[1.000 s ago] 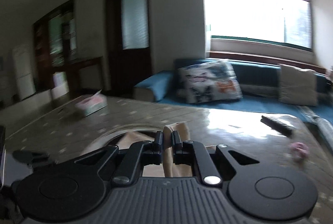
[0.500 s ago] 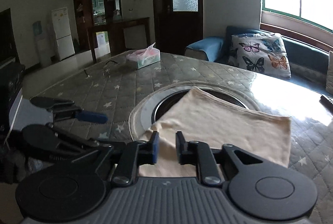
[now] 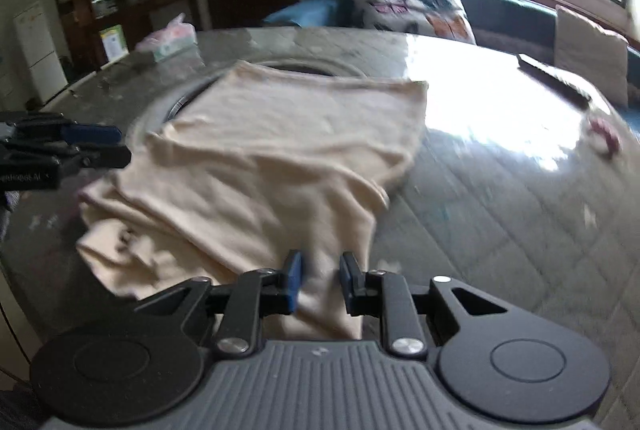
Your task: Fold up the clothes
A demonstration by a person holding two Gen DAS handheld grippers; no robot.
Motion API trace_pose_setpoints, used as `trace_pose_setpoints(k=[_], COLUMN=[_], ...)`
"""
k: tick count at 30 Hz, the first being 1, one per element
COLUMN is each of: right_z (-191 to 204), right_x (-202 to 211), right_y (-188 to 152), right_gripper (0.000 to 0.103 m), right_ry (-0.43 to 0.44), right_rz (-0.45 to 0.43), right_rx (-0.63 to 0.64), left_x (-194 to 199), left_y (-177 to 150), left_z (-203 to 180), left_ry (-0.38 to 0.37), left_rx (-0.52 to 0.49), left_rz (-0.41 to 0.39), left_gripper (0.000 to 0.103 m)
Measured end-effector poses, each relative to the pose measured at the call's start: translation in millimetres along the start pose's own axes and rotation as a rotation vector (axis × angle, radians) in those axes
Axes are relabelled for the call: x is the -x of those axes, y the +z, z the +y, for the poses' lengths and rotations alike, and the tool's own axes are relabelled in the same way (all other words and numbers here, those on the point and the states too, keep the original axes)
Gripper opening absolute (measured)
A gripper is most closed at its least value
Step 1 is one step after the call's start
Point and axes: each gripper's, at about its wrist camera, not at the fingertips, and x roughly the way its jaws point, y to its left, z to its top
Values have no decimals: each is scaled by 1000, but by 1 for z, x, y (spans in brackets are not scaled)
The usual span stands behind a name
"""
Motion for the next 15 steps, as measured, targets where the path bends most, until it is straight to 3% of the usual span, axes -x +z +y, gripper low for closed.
trace_pose_setpoints(k=[7, 14, 15], right_z=[-4, -7, -6], right_x=[6, -20, -21], right_y=[20, 37, 37], right_gripper=[20, 20, 20], right_ry=[-11, 2, 3], right_rz=[-73, -98, -98], right_rx=[4, -27, -24], left_x=[-4, -9, -10], left_y=[-1, -7, -7], left_z=[5, 4, 4], left_ry=[45, 44, 46], left_rx=[33, 41, 43], left_rz=[24, 77, 79], left_gripper=[34, 33, 27])
